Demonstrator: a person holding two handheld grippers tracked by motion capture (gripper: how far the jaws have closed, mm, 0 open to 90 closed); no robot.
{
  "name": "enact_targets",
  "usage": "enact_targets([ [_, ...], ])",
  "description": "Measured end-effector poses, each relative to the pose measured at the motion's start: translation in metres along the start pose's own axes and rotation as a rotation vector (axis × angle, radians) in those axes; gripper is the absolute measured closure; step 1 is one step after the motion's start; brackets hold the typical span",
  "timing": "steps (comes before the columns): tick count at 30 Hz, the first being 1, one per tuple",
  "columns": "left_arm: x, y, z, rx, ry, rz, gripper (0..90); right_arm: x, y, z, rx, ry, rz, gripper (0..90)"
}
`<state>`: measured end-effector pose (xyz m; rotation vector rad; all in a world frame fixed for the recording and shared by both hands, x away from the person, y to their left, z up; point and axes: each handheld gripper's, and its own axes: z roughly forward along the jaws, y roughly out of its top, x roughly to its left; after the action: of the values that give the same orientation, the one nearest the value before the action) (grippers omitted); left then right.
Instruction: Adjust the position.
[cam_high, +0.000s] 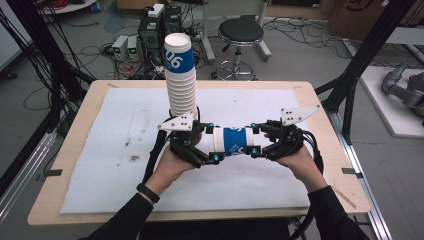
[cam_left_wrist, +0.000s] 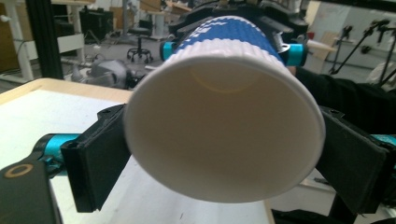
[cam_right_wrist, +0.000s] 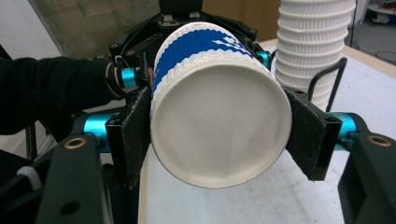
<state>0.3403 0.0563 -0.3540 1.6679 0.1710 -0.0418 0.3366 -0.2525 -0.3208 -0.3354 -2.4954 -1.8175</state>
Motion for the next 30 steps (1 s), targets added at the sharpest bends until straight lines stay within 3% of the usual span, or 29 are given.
enact_targets([
  [6,0.002,0.001,-0.003,-0.018,-0.009,-0.019,16.5,0.000,-0.002,0.001,-0.026,0.011,0.003,30.9],
  [14,0.002,0.002,-0.007,0.003,-0.005,0.010,19.3,-0.002,-0.005,0.005,-0.005,0.014,0.010,30.9],
  [18,0.001,0.005,-0.007,0.036,0.001,0.032,19.9,-0.001,-0.005,0.006,0.012,0.005,0.001,30.4],
  [21,0.000,0.007,-0.007,0.066,0.013,0.048,20.0,0.001,-0.004,0.006,0.047,-0.004,-0.002,28.4],
  [25,0.001,0.010,-0.008,0.109,0.005,0.036,20.2,0.002,0.000,0.003,0.082,-0.051,-0.018,22.8],
  [30,0.000,0.013,-0.007,0.189,0.019,0.059,20.4,0.009,0.005,0.004,0.186,-0.083,-0.085,21.2],
])
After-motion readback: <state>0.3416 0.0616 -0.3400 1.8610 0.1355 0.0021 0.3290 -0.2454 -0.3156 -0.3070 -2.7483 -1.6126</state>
